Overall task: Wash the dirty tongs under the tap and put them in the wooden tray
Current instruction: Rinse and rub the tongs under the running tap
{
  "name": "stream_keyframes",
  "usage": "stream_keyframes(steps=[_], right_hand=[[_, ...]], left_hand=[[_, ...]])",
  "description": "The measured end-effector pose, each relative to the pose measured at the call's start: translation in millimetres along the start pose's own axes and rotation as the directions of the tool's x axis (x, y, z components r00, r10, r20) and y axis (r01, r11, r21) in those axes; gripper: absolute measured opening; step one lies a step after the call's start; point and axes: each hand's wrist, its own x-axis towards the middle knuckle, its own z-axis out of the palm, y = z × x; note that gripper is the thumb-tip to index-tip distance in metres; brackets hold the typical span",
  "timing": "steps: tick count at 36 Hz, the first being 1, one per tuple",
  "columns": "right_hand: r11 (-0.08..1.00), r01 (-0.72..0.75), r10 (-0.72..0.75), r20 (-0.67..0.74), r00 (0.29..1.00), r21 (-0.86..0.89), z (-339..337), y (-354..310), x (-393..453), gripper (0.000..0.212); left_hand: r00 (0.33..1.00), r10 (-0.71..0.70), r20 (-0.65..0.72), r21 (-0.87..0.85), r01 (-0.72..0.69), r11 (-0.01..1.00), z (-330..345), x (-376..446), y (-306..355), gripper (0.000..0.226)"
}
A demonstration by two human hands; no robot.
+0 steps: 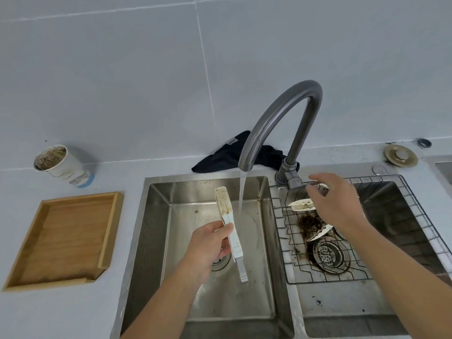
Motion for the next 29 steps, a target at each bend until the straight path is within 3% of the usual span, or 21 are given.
stream_keyframes(steps=[10, 20, 29], right_hand=[[0.989, -0.018, -0.034, 0.341, 0.939, 0.149, 52, -13, -24, 0.030], [0.951, -0.121, -0.054, 0.538, 0.841, 0.285, 91, -30, -14, 0.053], [0.898, -0.235, -0.080, 0.662, 0.745, 0.373, 111, -37, 10, 0.095]], left_hand=[[0.999, -0.030, 0.018, 0.024, 0.029, 0.999, 6, 9, -3, 0.011], [0.995, -0.082, 0.050, 0.059, 0.079, 0.995, 15, 21, -3, 0.014], [0.990, -0.120, 0.070, 0.079, 0.114, 0.990, 11, 19, -6, 0.015]])
